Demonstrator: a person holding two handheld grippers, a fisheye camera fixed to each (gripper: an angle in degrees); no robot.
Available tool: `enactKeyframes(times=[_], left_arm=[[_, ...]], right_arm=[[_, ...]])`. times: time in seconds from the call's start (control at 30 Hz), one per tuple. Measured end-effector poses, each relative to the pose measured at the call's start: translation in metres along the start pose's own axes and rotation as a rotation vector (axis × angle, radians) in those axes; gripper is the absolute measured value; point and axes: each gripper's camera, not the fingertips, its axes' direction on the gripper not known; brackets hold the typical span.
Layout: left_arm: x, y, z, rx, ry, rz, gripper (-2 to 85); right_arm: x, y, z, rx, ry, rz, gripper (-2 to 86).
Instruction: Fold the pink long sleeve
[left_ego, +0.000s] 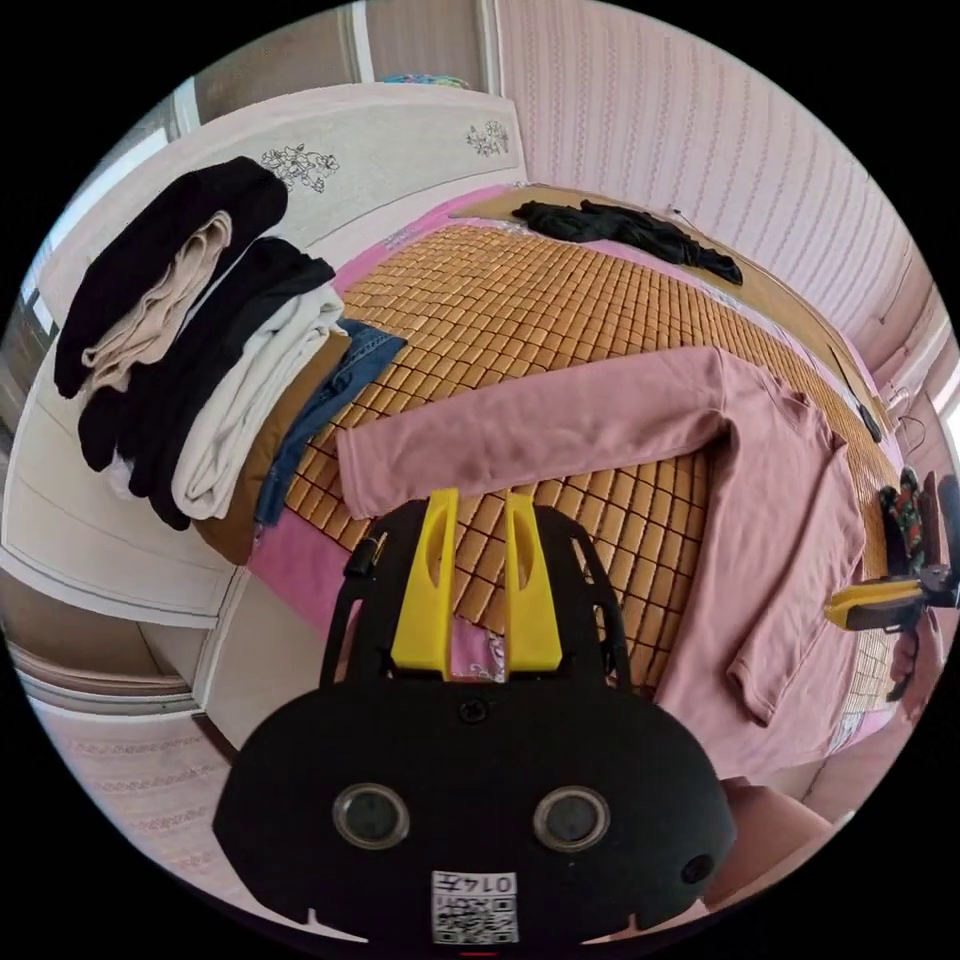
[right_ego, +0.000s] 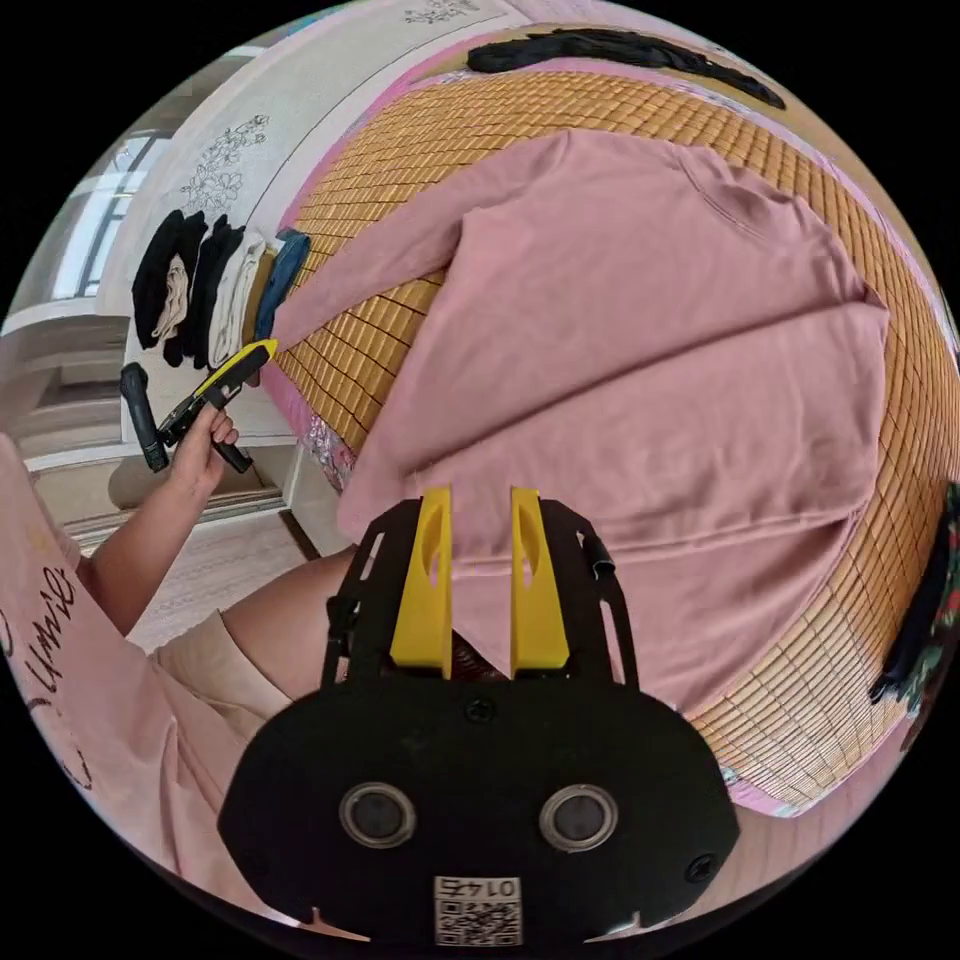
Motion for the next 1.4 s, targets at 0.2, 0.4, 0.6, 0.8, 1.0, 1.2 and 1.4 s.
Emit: enactKeyframes(times=[0.2, 0.4, 0.6, 0.8, 1.0, 1.2, 1.4], left_arm=[[-0.085, 0.028, 0.037, 0.019, -0.007, -0.155, 9.0], [-0.111, 0.054, 0.089, -0.036, 0.094, -0.304, 10.8], [-0.122, 0.071, 0.107, 0.006, 0.078, -0.299, 10.4], [-0.138, 0.064, 0.109, -0.01, 0.1, -0.212, 5.5], [-0.106, 0.033, 0.061, 0.172, 0.16, 0.029, 4.6], [-0.008, -0.012, 0.01, 0.34, 0.518, 0.38, 4.5], [0.105, -0.026, -0.034, 0.405, 0.939, 0.645, 4.6]], right_arm=[[-0.128, -0.119, 0.052, 0.027, -0.097, -0.282, 8.8], [-0.243, -0.226, 0.111, -0.01, -0.044, -0.553, 11.5], [-0.266, -0.257, 0.175, 0.036, 0.135, -0.474, 10.0], [-0.209, -0.246, 0.16, -0.021, -0.137, -0.397, 1.6], [-0.092, -0.183, 0.061, 0.208, -0.417, -0.326, 0.5], [0.063, -0.052, -0.054, 0.462, -0.559, -0.183, 0.6], [0.162, 0.108, -0.149, 0.719, -0.518, -0.006, 1.0]])
